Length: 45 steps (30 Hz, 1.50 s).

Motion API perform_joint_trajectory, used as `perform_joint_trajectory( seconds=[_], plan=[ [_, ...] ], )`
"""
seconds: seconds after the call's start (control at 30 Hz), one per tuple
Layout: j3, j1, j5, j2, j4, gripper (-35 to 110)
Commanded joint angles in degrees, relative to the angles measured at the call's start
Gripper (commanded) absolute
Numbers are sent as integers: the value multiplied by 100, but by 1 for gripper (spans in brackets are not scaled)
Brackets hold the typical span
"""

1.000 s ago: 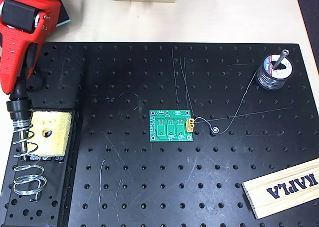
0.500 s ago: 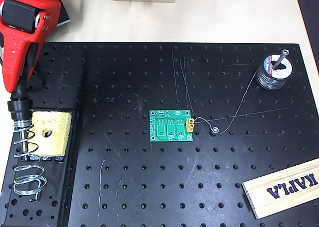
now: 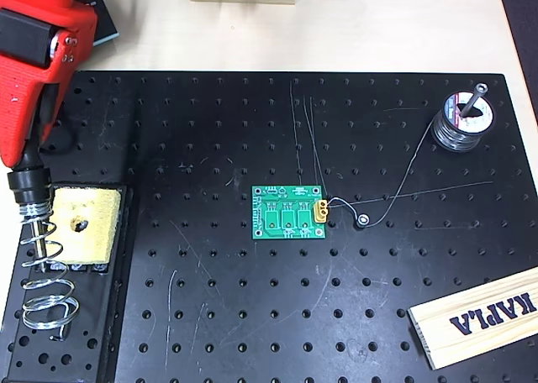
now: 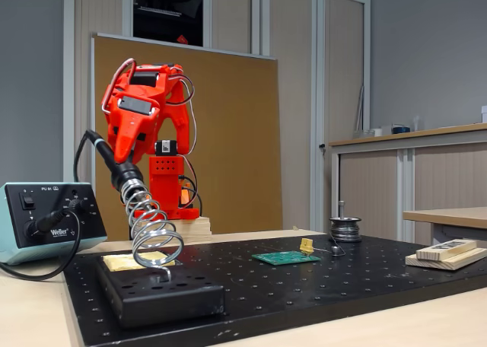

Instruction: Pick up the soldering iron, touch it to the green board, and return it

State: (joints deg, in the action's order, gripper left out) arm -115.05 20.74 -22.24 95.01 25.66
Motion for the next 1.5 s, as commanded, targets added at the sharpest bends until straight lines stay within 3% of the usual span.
perform_joint_trajectory(
  seconds=[0.0, 0.13, 0.63, 1.47],
  plan=[
    [343, -53, 53, -35, 53, 8],
    [448, -62, 185, -132, 44, 0],
    [70, 141, 501, 378, 299, 0],
    [-1468, 1854, 308, 3946, 1907, 0]
  ],
)
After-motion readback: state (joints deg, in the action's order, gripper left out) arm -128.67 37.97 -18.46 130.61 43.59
